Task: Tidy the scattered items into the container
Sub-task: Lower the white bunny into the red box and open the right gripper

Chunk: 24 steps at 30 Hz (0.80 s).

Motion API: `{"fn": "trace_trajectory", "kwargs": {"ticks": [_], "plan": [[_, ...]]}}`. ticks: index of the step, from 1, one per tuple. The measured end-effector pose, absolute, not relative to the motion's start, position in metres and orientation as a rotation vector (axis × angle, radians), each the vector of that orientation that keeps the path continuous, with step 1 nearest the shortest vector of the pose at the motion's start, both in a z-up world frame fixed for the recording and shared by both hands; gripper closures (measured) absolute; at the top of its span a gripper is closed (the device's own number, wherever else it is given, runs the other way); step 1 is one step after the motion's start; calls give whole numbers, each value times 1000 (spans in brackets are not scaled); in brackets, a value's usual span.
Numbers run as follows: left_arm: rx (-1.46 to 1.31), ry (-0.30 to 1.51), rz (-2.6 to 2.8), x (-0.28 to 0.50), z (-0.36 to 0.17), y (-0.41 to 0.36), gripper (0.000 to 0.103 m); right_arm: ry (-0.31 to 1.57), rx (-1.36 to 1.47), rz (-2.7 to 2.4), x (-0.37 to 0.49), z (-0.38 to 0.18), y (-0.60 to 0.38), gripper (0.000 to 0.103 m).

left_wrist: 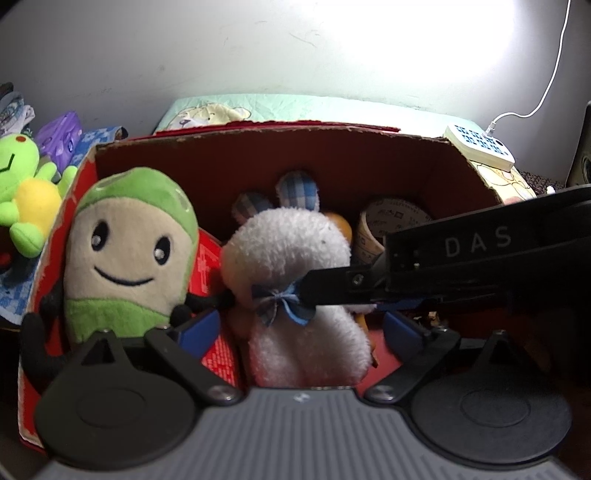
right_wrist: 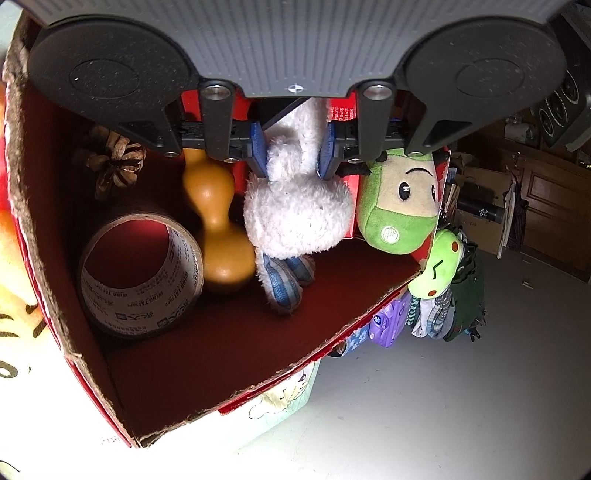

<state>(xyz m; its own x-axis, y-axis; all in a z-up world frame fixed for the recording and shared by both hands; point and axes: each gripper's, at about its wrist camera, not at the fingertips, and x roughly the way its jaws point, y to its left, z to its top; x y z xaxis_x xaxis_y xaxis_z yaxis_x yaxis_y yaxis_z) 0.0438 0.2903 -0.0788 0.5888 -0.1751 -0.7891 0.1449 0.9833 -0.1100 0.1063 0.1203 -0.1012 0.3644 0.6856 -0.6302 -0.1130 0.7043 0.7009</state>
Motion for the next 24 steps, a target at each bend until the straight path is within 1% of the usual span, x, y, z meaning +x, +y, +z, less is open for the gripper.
{"fn": "trace_trajectory", "kwargs": {"ticks": [14,18,24], "plan": [[-15,900,-181,37,-71,284,5,1014,565,542,93,-85,113,68],[12,914,-161,36,-69,280,4,996,541,518,87,-81,110,64],[39,945,-130,32,-68,273,3,980,531,499,74,-77,108,62]]}}
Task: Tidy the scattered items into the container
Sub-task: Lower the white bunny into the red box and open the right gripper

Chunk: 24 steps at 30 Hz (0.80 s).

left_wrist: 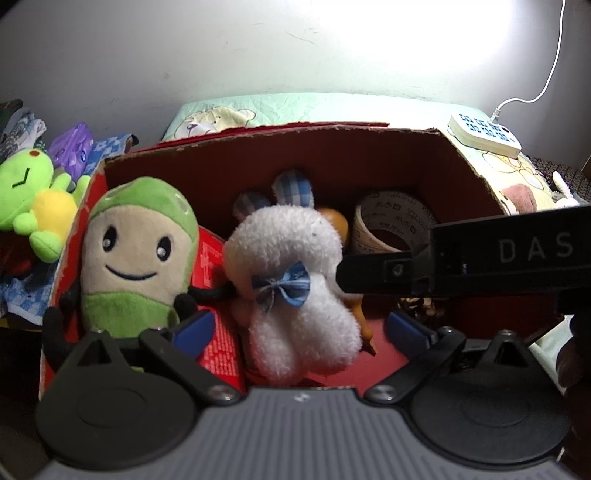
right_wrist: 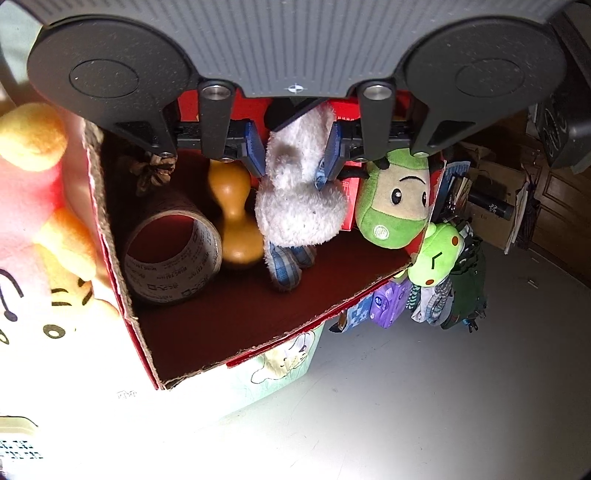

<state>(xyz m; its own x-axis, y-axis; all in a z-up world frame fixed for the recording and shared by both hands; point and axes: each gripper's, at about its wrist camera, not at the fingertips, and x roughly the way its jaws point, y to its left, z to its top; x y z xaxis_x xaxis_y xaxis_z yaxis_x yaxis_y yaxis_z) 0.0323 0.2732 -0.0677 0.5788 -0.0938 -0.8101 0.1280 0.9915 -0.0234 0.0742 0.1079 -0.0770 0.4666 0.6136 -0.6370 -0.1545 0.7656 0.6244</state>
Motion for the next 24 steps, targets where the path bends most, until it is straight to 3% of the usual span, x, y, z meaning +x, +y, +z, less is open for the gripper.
{"fn": "trace_trajectory", "kwargs": {"ticks": [24], "plan": [[140,916,17,2,-34,245,1,830,559,449,23,-52,81,61]]}}
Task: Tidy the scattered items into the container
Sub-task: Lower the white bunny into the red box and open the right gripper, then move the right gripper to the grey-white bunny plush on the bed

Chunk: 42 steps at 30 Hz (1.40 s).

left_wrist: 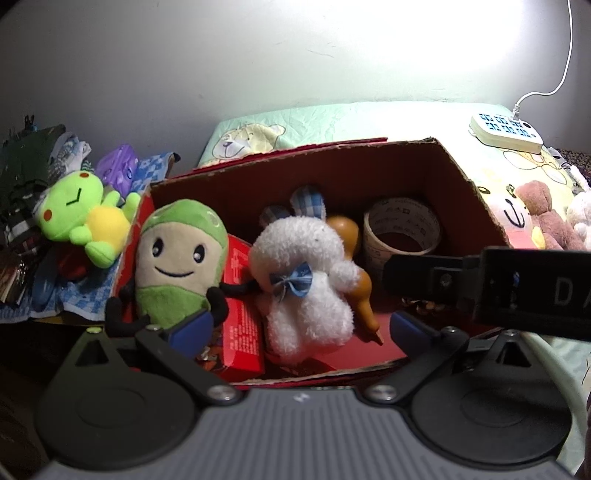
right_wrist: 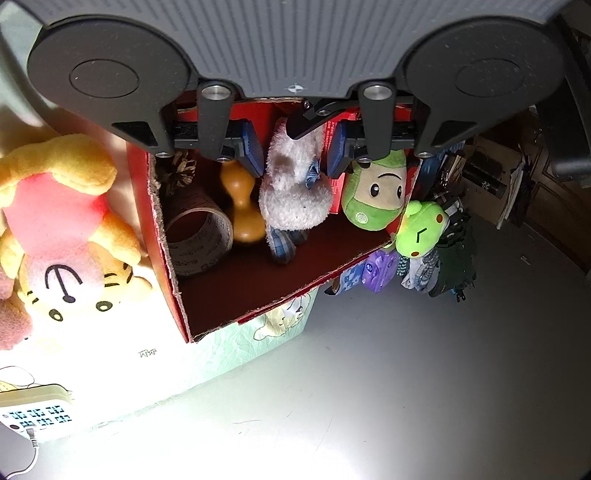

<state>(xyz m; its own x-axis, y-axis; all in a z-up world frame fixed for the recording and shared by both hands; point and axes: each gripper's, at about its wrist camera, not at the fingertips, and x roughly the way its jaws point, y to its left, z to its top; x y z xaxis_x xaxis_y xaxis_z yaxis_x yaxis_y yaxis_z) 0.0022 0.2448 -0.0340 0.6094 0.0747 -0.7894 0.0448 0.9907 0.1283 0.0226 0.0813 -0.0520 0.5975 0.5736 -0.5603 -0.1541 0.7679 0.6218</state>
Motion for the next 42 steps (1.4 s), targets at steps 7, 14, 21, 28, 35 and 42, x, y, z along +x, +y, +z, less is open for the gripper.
{"fn": "trace_trajectory", "kwargs": {"ticks": [7,14,21,28,35,42], "plan": [[162,908,42,-3,-29,230,1,818,613,468,14,-56,61,60],[190,905,98,-5,-22,206,1,791,634,520,15,-50,33,60],[167,898,141,-2,-10,176,1,788,621,554,20,-48,-2,59],[175,901,160,4,-4,138,1,777,623,573,24,-53,-38,59],[186,908,157,10,-3,103,1,770,655,551,30,-60,-77,59],[208,917,123,17,-7,64,1,782,697,498,33,-70,-115,57]]}}
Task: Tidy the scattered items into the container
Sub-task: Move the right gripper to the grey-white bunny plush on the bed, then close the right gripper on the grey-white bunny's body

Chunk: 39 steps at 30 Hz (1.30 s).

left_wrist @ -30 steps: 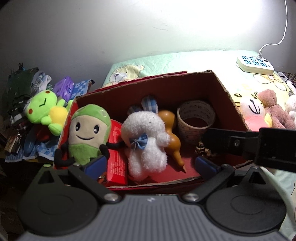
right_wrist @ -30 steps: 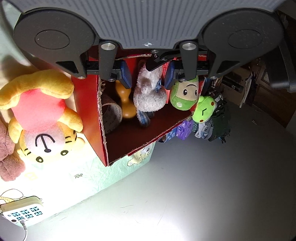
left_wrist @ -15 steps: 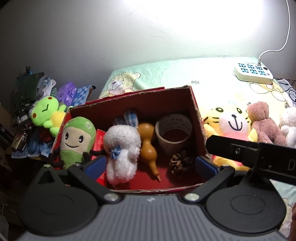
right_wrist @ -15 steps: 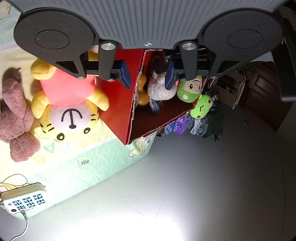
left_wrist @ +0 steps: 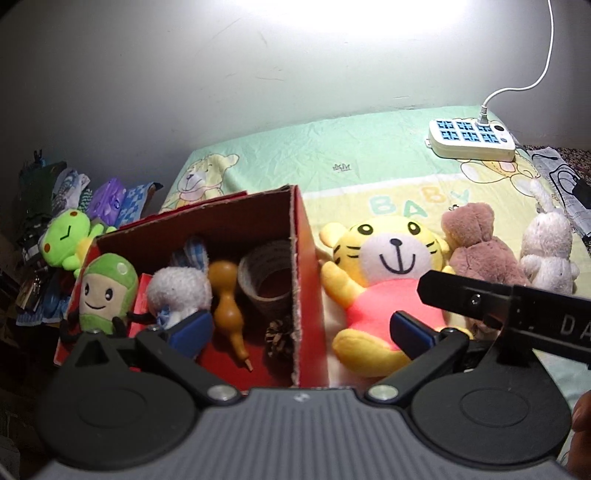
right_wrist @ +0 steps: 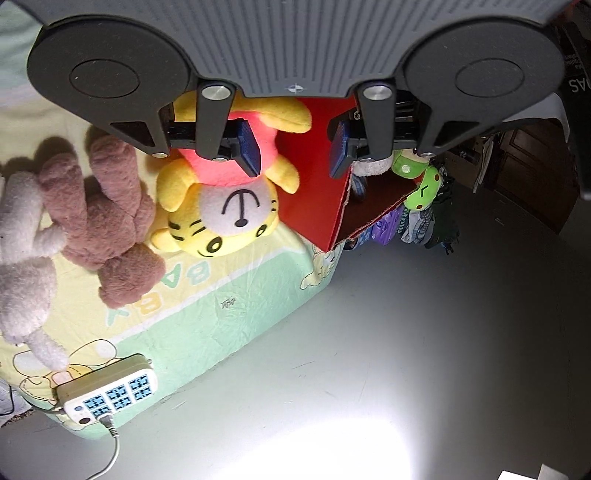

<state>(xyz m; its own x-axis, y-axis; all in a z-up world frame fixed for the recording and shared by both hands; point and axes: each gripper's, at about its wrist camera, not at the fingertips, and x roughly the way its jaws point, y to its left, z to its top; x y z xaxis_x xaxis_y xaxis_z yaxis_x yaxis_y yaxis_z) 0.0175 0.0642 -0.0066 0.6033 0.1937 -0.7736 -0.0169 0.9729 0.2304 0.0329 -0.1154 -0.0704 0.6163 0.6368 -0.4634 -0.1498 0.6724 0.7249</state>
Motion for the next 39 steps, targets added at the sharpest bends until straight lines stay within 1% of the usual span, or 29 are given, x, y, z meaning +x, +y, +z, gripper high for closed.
{"fn": "trace_trajectory", "kwargs": {"ticks": [8,16,25,27,32,37,38,39], "plan": [[235,948,46,30,-24,20,1,810,748,391,32,-92,-164,57],[214,998,-106,45,-57,-21,1,839,781,255,31,-116,-211,57],[173,1036,-267,69,-84,-62,1,795,792,138,39,-126,-251,57],[162,1017,-314,73,-85,-71,1,777,797,110,39,-128,-259,53],[157,967,-446,82,-88,-93,1,761,857,39,43,-143,-277,53],[114,966,-559,98,-101,-109,1,771,912,20,50,-161,-285,52],[105,972,-575,102,-104,-112,2,768,928,22,51,-163,-287,51],[97,979,-595,105,-108,-114,3,767,938,27,52,-165,-288,47]]}}
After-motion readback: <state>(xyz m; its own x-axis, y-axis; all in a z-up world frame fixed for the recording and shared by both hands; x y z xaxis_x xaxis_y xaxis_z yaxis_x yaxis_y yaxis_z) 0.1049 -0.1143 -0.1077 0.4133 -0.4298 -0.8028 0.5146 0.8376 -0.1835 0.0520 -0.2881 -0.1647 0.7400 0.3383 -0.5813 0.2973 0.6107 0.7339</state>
